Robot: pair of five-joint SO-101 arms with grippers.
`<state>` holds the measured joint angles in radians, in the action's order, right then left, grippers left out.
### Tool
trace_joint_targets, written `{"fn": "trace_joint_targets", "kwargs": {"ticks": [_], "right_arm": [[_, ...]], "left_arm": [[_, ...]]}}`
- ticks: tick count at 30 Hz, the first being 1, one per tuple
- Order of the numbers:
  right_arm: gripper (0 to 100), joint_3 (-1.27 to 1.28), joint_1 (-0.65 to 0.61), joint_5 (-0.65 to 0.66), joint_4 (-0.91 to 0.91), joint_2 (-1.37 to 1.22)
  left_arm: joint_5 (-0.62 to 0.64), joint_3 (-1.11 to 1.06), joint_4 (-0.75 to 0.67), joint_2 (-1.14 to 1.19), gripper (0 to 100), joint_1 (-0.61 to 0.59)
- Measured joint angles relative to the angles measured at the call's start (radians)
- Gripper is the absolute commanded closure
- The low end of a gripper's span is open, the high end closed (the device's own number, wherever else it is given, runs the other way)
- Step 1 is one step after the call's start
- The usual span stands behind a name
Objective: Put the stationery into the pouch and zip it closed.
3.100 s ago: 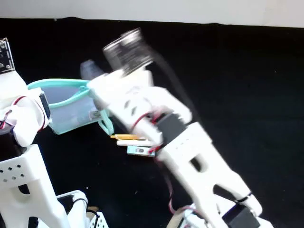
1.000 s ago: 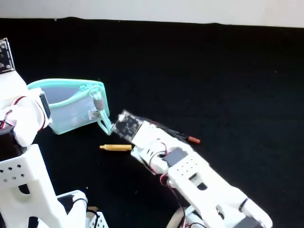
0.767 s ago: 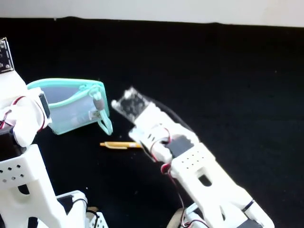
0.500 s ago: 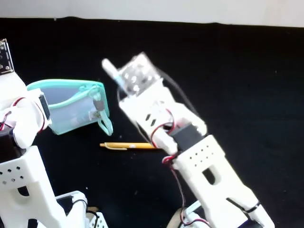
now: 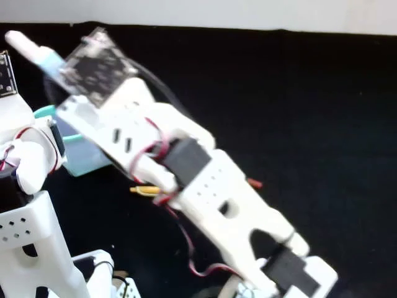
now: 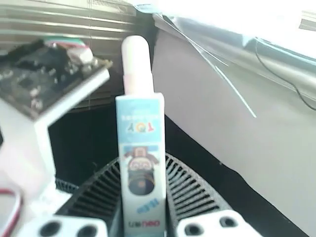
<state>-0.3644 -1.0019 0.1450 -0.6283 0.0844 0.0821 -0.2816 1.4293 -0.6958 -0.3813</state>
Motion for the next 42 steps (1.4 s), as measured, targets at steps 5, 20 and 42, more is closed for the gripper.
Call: {"fn": "trace_joint_targets", "kwargs": {"ticks": [5,20,42], "right_arm": [[99.2,-0.242,-0.015,-0.002,-0.077,-0.118],[99.2,-0.348,0.002,-0.239,-0.137,-0.209],[99.2,0.017,0.043,-0.387,0.025,-0.207]], "left_arm": [[0.0,0.0,0.0,0.0,99,0.0],[0.002,0.0,0.0,0.0,99,0.0],[0.002,0.0,-0.009,0.0,99,0.0]]}}
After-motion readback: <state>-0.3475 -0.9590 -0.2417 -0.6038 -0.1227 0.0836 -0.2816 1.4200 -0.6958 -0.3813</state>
